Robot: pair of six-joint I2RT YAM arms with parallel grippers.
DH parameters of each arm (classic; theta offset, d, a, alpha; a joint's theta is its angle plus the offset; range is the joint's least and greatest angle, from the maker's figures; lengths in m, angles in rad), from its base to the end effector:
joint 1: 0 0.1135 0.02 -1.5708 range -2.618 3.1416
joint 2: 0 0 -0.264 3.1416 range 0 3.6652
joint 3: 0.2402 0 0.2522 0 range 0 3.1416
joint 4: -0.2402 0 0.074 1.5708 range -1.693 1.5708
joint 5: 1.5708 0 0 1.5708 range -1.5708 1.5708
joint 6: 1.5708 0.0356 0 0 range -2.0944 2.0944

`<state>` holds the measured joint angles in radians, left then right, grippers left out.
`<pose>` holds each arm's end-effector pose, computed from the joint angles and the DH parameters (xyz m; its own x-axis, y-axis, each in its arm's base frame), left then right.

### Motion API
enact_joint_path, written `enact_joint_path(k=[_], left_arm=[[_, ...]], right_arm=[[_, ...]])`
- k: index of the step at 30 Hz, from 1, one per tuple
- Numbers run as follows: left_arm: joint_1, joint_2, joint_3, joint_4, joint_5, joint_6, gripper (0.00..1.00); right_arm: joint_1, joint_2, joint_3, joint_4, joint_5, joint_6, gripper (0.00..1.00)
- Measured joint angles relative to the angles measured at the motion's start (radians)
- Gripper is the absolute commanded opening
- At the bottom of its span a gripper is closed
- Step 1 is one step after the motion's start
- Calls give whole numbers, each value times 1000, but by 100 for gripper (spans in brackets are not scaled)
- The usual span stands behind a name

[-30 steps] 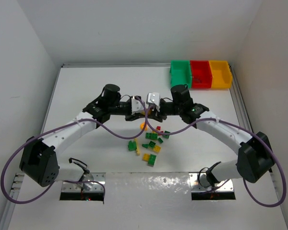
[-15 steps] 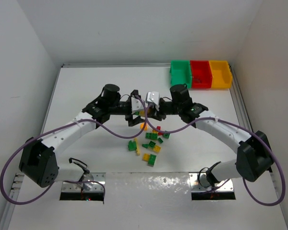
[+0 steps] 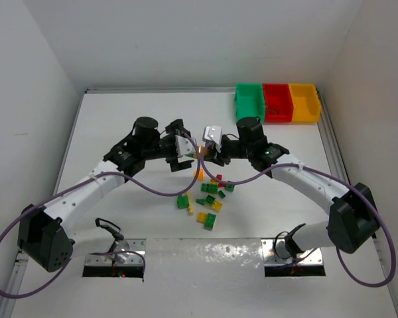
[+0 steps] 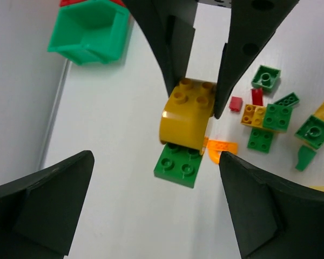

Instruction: Sort the legos into containers by color

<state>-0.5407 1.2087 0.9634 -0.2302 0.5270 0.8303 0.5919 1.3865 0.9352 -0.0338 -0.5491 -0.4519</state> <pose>0.2238 -0.1553 0.3111 0.3466 0.5361 -0.7698 0.8485 0.1707 0.5009 0.2474 0.1887 0.2715 0.0270 -0.4307 -0.9021 -0.9418 0.2915 -0.1674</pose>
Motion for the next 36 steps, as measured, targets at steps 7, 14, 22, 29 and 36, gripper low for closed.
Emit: enact_joint_path(k=[7, 14, 22, 29, 36], left_arm=[[26, -20, -15, -42, -44, 100, 94], [26, 2, -49, -48, -3, 130, 86], [26, 68, -25, -33, 85, 115, 63], [25, 79, -13, -35, 121, 103, 55], [23, 82, -8, -35, 131, 85, 26]], right_arm=[[0, -10, 0, -2, 8, -5, 0], [0, -30, -13, -5, 16, -13, 0], [0, -48, -39, -4, 19, -16, 0], [0, -51, -49, -4, 22, -18, 0], [0, -51, -52, -3, 25, -23, 0]])
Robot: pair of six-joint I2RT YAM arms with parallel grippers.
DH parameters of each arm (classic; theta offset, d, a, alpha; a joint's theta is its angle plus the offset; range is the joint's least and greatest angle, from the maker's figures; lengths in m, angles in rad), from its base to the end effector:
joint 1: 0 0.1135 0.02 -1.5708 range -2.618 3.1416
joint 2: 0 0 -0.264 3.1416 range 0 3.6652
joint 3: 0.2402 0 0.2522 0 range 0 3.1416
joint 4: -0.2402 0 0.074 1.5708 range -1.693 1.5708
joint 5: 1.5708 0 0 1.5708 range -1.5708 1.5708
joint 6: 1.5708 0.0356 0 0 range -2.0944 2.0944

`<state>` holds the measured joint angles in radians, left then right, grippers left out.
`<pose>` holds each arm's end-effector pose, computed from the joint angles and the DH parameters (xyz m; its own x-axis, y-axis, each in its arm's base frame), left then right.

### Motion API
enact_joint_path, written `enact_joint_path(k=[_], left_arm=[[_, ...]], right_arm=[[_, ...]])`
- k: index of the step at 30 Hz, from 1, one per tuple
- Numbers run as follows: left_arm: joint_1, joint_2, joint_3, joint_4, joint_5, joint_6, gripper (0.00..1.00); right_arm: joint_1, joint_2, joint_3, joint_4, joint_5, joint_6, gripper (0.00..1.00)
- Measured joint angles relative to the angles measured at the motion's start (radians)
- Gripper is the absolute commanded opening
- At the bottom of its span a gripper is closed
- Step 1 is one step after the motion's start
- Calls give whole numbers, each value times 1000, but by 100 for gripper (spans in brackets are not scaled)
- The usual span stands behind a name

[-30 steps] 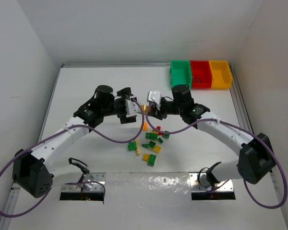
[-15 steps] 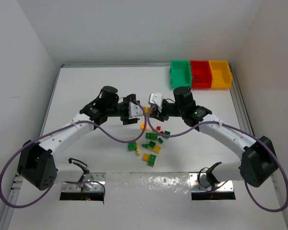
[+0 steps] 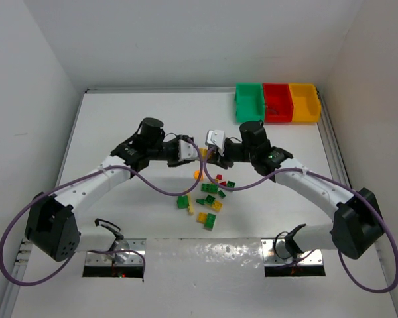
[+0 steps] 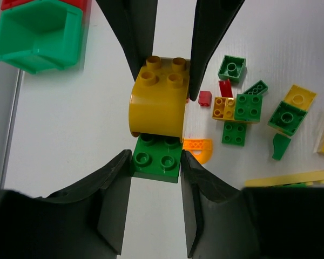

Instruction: Sort the legos into containers by color

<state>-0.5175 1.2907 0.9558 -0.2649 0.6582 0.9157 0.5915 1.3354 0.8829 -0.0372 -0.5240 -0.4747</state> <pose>0.2347 -0.1586 0.2857 0.3595 0.5172 -0.7767 0.8948 0.0452 0.4442 0.2370 0.1807 0.2678 0.0409 -0.4492 -0.8925 -0.9339 0.3004 -0.1940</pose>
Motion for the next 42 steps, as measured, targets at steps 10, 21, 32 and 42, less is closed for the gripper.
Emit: enact_joint_path(k=[10, 21, 32, 42], left_arm=[[-10, 6, -1, 21, -32, -39, 0], [0, 76, -107, 111, -300, -155, 0], [0, 78, -114, 154, -350, -244, 0], [0, 76, -77, 246, -419, -420, 0]], right_arm=[[0, 0, 0, 7, 17, -4, 0], [-35, -136, -49, 67, 79, 59, 0], [-92, -140, -26, 92, 245, 149, 0], [-389, 526, 568, 183, 844, 556, 0]])
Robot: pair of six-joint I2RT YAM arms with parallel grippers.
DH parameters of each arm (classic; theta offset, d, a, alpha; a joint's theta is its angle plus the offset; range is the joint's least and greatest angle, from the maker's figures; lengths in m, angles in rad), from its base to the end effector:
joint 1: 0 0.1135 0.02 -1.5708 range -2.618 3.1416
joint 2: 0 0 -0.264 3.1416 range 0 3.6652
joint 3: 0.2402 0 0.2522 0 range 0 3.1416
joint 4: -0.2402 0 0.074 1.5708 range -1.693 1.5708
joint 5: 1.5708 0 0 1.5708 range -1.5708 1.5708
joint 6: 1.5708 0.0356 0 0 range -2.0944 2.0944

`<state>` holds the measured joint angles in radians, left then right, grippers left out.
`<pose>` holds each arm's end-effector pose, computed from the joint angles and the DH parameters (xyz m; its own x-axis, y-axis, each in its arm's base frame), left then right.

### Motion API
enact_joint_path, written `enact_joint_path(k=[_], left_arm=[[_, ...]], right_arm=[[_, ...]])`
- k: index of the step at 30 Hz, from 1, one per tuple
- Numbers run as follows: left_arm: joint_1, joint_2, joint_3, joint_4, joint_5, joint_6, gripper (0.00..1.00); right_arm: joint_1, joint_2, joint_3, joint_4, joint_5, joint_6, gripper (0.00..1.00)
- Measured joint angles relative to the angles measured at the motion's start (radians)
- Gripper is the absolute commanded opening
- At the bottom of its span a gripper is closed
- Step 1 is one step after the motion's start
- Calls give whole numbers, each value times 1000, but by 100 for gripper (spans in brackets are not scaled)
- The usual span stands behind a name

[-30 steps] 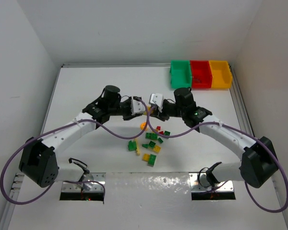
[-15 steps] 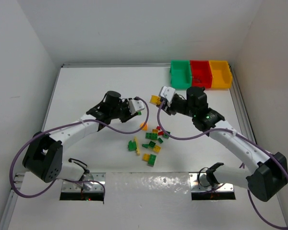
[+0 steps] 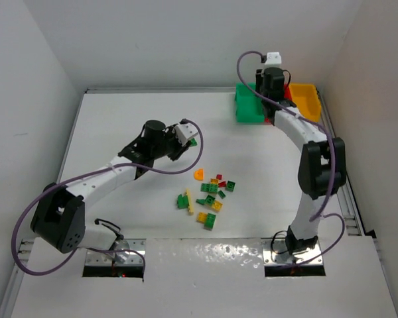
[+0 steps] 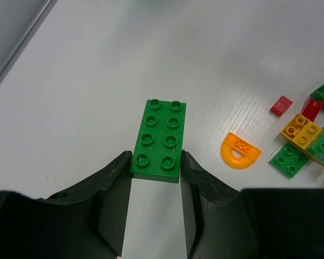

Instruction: Sort the legos into containers by color

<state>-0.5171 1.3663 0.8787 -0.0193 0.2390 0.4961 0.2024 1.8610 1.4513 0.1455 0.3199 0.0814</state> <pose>0.2617 -0.1585 0.2575 -0.0569 0.5644 -0.8236 0.7815 0.5385 0.3151 0.4413 0.0791 0.2958 -0.2463 0.0283 -0.9688 0.1270 0.9919 -0.0034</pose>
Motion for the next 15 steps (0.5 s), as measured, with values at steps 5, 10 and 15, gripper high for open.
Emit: enact_joint_path(k=[5, 10, 15], left_arm=[[0, -47, -17, 35, -35, -37, 0], [5, -53, -47, 55, -38, -63, 0], [37, -21, -58, 81, -37, -87, 0]], right_arm=[[-76, 153, 148, -21, 175, 72, 0], [-147, 283, 249, 13, 281, 84, 0], [-198, 343, 248, 45, 302, 95, 0]])
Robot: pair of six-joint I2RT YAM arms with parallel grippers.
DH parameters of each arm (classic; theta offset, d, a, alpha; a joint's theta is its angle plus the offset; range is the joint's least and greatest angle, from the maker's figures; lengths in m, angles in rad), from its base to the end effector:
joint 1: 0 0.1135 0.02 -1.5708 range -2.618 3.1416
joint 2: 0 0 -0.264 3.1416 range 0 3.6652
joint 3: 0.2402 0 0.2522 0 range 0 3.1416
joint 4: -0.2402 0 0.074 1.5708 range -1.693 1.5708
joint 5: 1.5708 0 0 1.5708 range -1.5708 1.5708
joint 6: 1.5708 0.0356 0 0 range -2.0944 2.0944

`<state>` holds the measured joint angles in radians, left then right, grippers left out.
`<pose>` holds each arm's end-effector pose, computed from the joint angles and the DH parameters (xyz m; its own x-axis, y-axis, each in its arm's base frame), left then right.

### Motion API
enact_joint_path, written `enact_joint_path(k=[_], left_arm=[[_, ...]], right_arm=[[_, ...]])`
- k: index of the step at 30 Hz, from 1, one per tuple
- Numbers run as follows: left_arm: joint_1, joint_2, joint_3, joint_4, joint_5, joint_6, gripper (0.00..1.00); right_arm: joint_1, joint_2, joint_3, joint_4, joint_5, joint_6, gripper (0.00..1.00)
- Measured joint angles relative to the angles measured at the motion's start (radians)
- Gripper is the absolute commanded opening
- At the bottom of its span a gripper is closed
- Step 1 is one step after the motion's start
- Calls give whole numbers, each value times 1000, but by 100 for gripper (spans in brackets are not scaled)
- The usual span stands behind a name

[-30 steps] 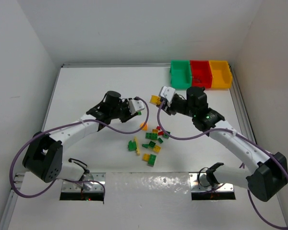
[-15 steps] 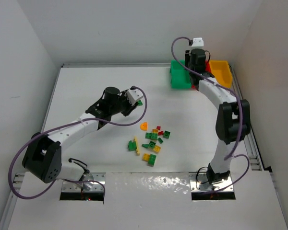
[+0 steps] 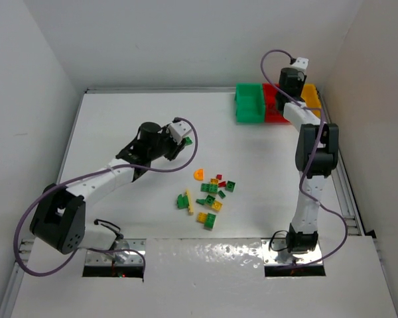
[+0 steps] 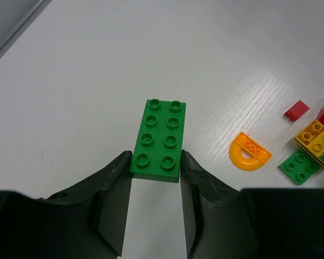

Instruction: Sort the legos into containers by color

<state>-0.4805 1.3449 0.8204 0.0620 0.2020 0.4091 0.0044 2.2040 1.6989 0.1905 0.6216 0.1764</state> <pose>0.2631 -0.1452 0.2515 -0.1195 0.5018 -0.8567 0.7189 0.6389 0.2739 0.5176 -0.0185 0.2284 -0.2081 0.1417 -0.9678 0.5959 0.8030 -0.0105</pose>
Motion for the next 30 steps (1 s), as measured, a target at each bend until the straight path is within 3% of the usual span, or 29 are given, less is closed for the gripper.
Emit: enact_joint_path(k=[15, 16, 18, 20, 24, 30], left_arm=[[56, 106, 18, 19, 29, -22, 0], [56, 109, 24, 18, 33, -22, 0], [57, 113, 34, 17, 38, -22, 0], [57, 115, 39, 17, 48, -22, 0], [57, 118, 47, 14, 73, -21, 0], [56, 176, 122, 7, 114, -22, 0]], right_arm=[[-98, 206, 139, 61, 25, -31, 3], [-101, 217, 143, 61, 22, -35, 7], [-106, 229, 145, 58, 20, -41, 36], [-114, 237, 141, 55, 20, -46, 50], [-123, 236, 134, 76, 3, -64, 65], [-128, 194, 65, 117, -26, -89, 72]])
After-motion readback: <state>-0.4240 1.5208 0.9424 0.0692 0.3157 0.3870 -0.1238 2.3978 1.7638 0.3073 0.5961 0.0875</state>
